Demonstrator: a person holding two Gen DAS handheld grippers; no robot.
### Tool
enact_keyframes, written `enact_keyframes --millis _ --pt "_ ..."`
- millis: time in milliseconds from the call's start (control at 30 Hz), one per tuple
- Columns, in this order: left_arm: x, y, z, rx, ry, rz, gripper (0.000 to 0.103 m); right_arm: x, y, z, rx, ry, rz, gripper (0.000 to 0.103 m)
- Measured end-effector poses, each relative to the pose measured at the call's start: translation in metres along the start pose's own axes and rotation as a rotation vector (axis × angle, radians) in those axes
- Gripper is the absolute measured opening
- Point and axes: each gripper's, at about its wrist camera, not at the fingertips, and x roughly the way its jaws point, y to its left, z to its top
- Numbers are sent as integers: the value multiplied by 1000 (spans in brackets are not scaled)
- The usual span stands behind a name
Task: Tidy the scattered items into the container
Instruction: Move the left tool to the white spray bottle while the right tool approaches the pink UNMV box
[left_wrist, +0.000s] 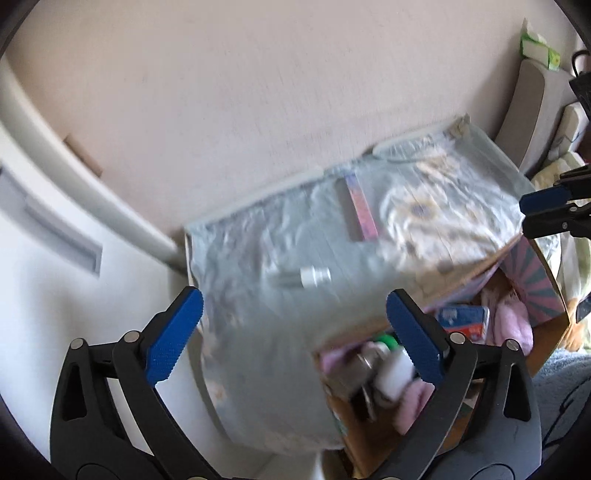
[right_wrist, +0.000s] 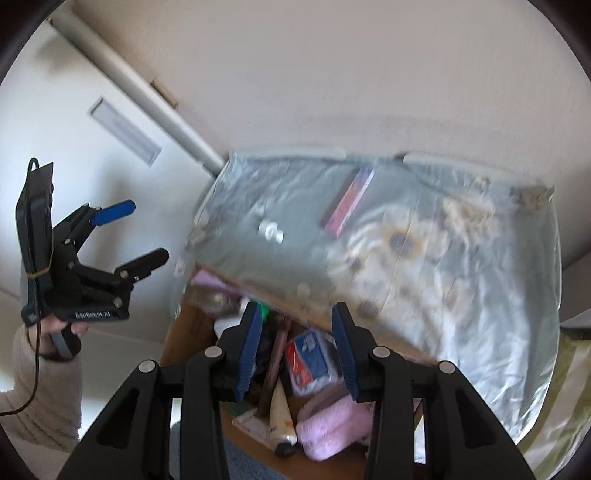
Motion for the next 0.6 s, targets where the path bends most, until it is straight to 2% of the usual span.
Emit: enact_keyframes --millis 67,133,233,333,400,500,567,600 --pt "12 7 10 44 2 -33 100 -2 -1 10 24 -16 18 36" --pt "29 7 16 130 10 -66 100 -1 -3 19 40 -18 36 36" --pt "61 1 20 265 53 -115 100 8 -5 32 51 4 39 36" --pt "93 -3 20 351 94 -136 100 24 -9 46 71 33 28 36" --pt "114 -5 18 383 116 -160 100 38 -13 56 92 48 24 36" --pt "148 -5 11 418 149 -236 98 65 -20 70 125 77 2 36" --pt "169 -5 6 438 183 -278 88 84 -24 77 145 98 -5 36" --pt "178 -6 3 445 201 -288 86 94 -27 80 157 109 -5 36"
